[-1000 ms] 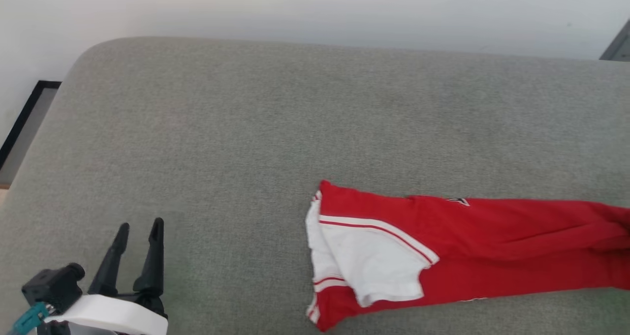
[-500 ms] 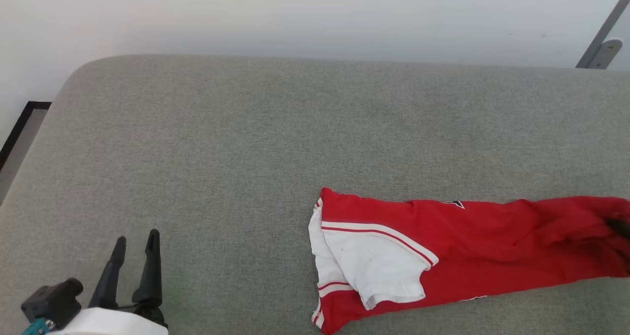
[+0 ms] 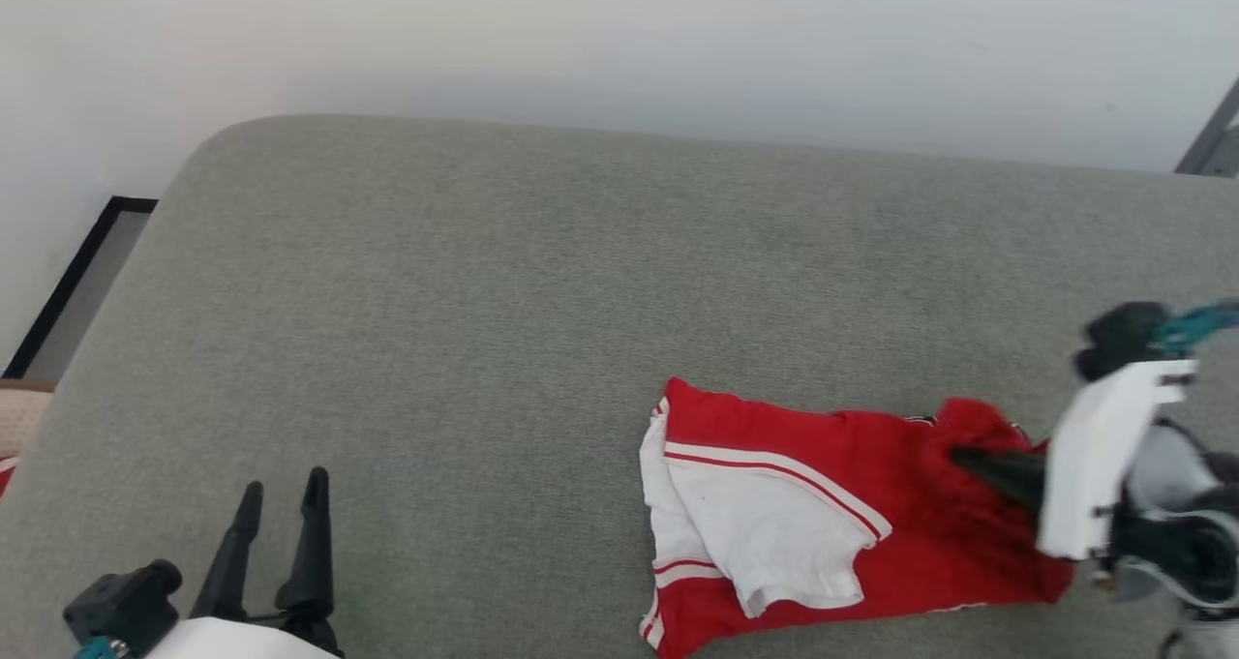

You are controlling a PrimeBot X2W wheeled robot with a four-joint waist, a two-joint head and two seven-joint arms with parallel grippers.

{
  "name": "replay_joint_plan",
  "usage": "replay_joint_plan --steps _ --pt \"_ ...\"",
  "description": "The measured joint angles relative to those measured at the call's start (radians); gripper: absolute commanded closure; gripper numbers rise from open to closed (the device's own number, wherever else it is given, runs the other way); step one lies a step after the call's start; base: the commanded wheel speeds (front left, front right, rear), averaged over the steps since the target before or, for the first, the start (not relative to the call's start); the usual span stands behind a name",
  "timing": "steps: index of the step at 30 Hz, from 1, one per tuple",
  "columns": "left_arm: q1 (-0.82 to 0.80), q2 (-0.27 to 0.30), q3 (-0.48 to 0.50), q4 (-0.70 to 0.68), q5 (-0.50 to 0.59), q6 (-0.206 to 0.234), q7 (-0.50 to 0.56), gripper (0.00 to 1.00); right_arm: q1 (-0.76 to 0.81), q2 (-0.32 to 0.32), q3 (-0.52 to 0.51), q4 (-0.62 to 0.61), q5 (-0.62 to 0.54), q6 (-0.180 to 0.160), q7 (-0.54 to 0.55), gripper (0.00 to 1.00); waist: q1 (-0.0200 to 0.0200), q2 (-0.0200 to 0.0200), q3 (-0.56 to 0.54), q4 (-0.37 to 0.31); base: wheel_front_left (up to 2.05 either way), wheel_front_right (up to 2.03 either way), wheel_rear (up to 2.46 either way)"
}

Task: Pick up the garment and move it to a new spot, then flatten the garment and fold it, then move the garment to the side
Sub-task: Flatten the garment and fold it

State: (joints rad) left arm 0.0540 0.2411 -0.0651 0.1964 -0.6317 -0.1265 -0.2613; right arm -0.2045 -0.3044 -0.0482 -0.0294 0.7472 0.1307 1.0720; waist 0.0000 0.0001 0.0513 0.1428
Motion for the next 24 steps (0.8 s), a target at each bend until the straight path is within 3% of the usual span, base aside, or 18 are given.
replay_joint_plan --steps 12,13,15,16,17,24 --pt "-0.012 0.013 -0.055 0.024 -0.03 -0.001 0.0 0.0 -0.067 0.072 0.219 0.161 -0.01 0.0 -0.099 1.0 0.0 0.0 -0.013 0.11 0.0 0.0 0.0" --pt "-0.014 0.015 -0.058 0.026 -0.03 -0.001 0.0 0.0 -0.072 0.069 0.234 0.177 -0.014 0.0 -0.109 0.92 0.0 0.0 -0.013 0.118 0.0 0.0 0.0" --pt "-0.015 0.016 -0.061 0.028 -0.036 -0.001 0.0 0.0 -0.082 0.063 0.253 0.208 -0.027 0.0 -0.13 0.57 0.0 0.0 -0.014 0.132 0.0 0.0 0.0" --pt "-0.015 0.017 -0.061 0.03 -0.038 -0.001 0.0 0.0 -0.089 0.059 0.267 0.222 -0.029 0.0 -0.14 0.2 0.0 0.0 -0.014 0.138 0.0 0.0 0.0" --pt "-0.015 0.018 -0.062 0.032 -0.038 -0.001 0.0 0.0 -0.094 0.058 0.276 0.231 -0.028 0.0 -0.15 0.0 0.0 0.0 -0.014 0.141 0.0 0.0 0.0" --pt "-0.009 0.023 -0.032 0.031 -0.048 -0.001 0.0 0.0 -0.121 0.033 0.32 0.214 0.006 0.0 -0.182 0.0 0.0 0.0 -0.02 0.121 0.0 0.0 0.0"
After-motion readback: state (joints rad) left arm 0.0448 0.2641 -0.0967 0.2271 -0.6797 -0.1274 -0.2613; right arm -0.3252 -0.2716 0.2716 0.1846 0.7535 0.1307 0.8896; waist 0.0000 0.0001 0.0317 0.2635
